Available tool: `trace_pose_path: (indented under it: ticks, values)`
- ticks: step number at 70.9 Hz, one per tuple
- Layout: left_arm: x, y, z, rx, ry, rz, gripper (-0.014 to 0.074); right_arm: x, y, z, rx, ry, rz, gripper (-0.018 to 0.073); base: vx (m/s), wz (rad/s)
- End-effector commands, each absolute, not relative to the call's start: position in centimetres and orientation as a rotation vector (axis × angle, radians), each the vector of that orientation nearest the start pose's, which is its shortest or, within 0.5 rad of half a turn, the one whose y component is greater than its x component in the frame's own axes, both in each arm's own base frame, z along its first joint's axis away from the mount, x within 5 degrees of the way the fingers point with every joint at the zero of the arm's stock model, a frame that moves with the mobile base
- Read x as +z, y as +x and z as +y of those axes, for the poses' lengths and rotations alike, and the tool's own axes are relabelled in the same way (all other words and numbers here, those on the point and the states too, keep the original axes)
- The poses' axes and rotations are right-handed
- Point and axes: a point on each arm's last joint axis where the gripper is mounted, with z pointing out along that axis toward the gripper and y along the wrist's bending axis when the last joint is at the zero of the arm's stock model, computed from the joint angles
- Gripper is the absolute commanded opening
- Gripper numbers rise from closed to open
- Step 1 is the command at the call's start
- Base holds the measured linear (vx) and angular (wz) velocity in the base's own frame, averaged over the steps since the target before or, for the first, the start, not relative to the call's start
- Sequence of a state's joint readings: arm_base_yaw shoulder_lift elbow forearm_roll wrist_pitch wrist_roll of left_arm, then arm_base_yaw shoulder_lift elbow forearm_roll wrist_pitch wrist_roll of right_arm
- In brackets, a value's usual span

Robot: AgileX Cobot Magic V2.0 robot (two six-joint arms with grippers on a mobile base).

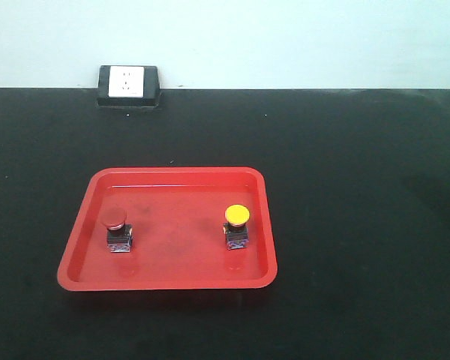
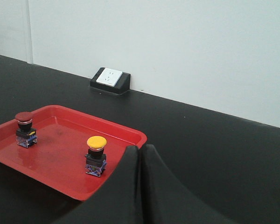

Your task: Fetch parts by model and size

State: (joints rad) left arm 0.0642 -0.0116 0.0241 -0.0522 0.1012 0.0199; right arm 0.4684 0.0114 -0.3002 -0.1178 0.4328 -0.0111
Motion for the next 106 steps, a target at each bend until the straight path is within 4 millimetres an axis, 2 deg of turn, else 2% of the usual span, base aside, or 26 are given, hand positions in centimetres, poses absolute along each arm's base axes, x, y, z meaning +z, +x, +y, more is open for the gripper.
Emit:
trace_pose_path:
  ticks: [1,29,95,106]
  values:
    - [20.43,5.54,0.34,0.007,-0.085,1.480,-0.0007,28.68,3.26,1.18,0.231,-0.419,1.489,-0.0010,0.00,0.00]
    - [20.36,5.56,-0.02,-0.041,-0.034,1.490,-0.0007,28.67,3.26,1.18,0.231,-0.420,1.490,-0.0010,0.00,0.00]
    - [20.27,5.56,-0.01,-0.040,-0.033,1.500,-0.0007,28.67,3.26,1.18,0.231,-0.420,1.490,-0.0010,0.00,0.00]
    - [20.27,5.56,-0.01,-0.040,-0.033,1.500,-0.0007,28.45,3.42,0.99,0.170,-0.380,1.504,-0.0010,0.00,0.00]
